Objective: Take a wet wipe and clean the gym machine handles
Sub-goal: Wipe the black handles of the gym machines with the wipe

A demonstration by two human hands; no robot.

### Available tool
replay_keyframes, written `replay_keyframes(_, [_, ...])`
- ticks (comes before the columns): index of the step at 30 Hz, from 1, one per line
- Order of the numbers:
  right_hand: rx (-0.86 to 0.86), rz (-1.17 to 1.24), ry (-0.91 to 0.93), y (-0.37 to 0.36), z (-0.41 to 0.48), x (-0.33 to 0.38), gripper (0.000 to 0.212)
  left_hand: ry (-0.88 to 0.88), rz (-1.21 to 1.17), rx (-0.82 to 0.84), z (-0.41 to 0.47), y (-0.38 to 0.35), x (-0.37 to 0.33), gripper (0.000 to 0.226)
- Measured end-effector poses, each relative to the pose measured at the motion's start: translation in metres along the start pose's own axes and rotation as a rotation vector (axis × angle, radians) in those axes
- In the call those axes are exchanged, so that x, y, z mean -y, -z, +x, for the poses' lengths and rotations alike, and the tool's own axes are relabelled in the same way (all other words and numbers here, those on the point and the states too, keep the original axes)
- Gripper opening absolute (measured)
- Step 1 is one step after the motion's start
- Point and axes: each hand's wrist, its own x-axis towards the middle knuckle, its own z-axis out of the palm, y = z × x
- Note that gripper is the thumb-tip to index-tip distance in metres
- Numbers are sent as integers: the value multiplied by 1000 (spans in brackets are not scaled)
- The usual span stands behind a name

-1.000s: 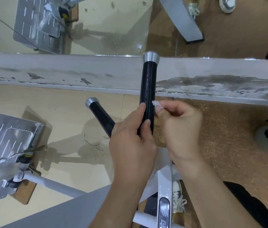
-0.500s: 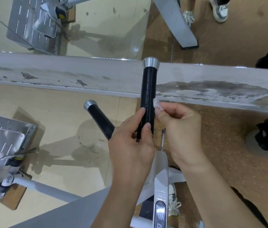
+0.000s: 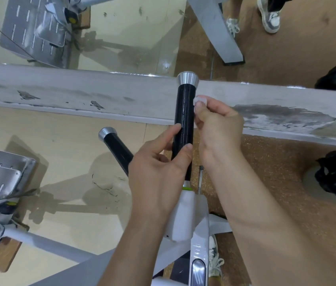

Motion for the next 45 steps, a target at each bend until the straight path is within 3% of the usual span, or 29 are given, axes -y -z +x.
replay_keyframes(5, [159, -41, -93, 19, -19, -4, 16, 17, -27, 0, 1, 0, 1, 40])
replay_keyframes(8, [135, -71, -50, 14, -10, 2, 20, 18, -38, -18, 0, -2, 2, 37])
replay_keyframes(14, [49, 168, -175, -12, 30, 11, 18, 21, -48, -29, 0, -4, 1, 35])
replay_keyframes(17, [107, 267, -304, -11, 41, 13, 14, 19, -35, -30, -1, -3, 1, 36])
replay_keyframes(20, [215, 119, -382, -3, 40, 18, 12, 16, -29, -25, -1, -2, 2, 35])
replay_keyframes(23, [262, -8, -347, 8, 38, 30, 10, 19, -39, -30, -2, -3, 0, 35])
replay_keyframes(29, [135, 109, -379, 7, 42, 41, 10, 23, -44, -23, -3, -2, -1, 36])
replay_keyframes(34, [161, 87, -445, -12, 43, 33, 13, 14, -40, -24, -2, -2, -3, 39])
replay_keyframes(37, [24, 74, -325, -16, 40, 40, 10, 6, -55, -22, -2, -1, -3, 38])
replay_keyframes(40, [-109, -117, -66, -25, 36, 37, 10, -9, -36, -29, -2, -1, -3, 38])
replay_keyframes(42, [-108, -418, 233, -33, 32, 35, 8, -17, -26, -40, -2, -2, -2, 37])
replay_keyframes(45, [118, -1030, 619, -46, 23, 43, 13, -22, -20, -50, -1, -2, -1, 37])
